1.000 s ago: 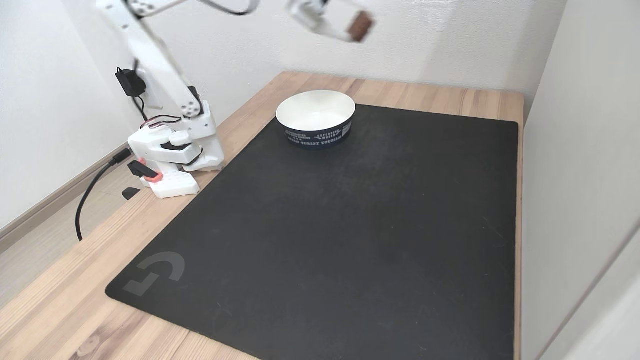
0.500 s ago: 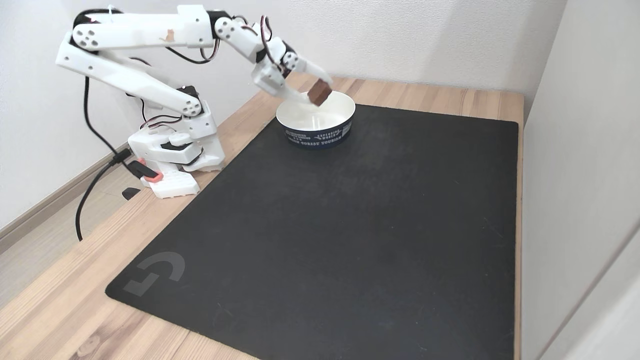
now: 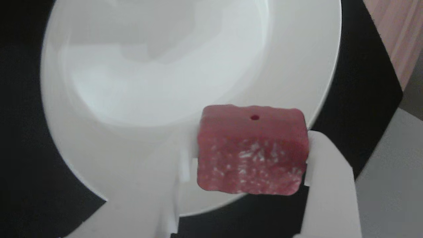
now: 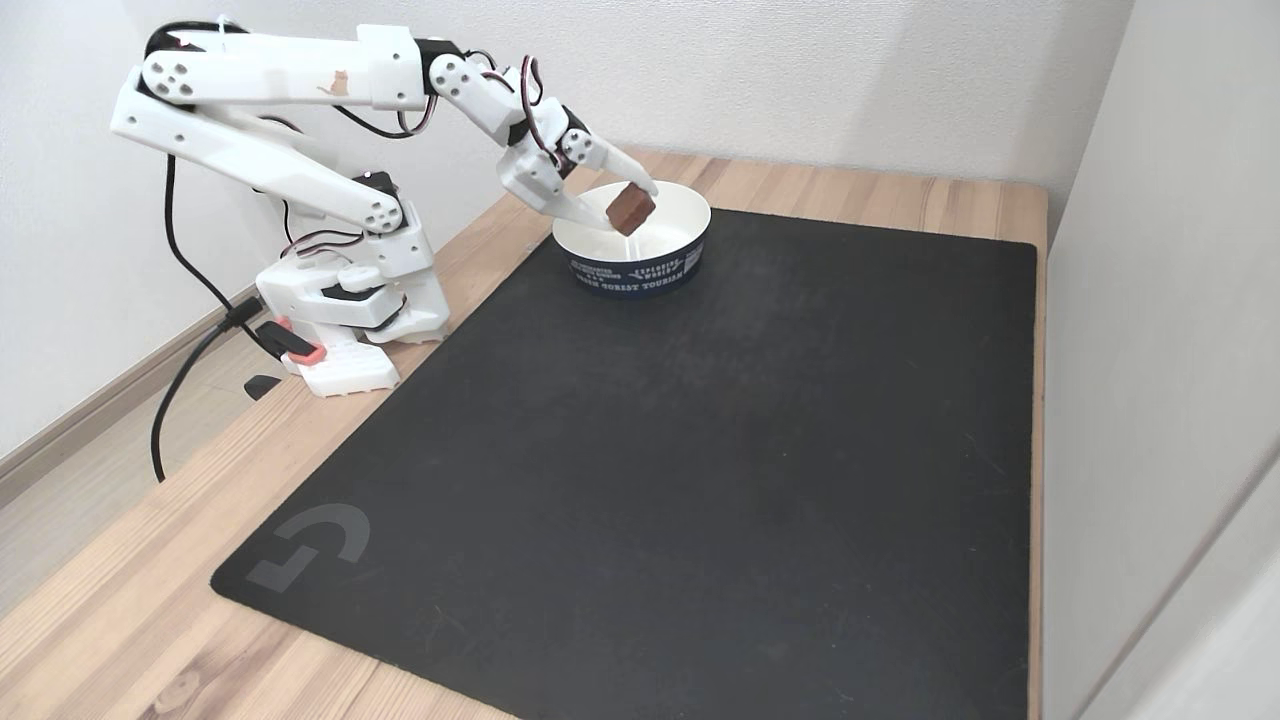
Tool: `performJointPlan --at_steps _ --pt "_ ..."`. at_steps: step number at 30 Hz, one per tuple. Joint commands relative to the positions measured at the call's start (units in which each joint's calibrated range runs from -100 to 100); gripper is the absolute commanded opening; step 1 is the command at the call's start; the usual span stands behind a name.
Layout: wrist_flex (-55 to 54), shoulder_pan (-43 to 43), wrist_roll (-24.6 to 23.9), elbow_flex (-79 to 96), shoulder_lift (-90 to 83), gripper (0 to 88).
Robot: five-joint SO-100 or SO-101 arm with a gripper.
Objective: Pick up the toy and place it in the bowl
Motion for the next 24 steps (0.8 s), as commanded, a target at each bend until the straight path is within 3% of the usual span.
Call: performJointPlan --at_steps 1,16,21,24 --pt "-0.43 -0.22 -0.29 1.5 -0.85 21.8" --pt "-3.23 1.95 -0.19 -4.99 -1.77 21.4" --pt "-3.23 10.65 -0.24 -7.87 -9.52 2.6" --pt "-2.29 19.52 -0.24 -7.06 -16.77 2.2"
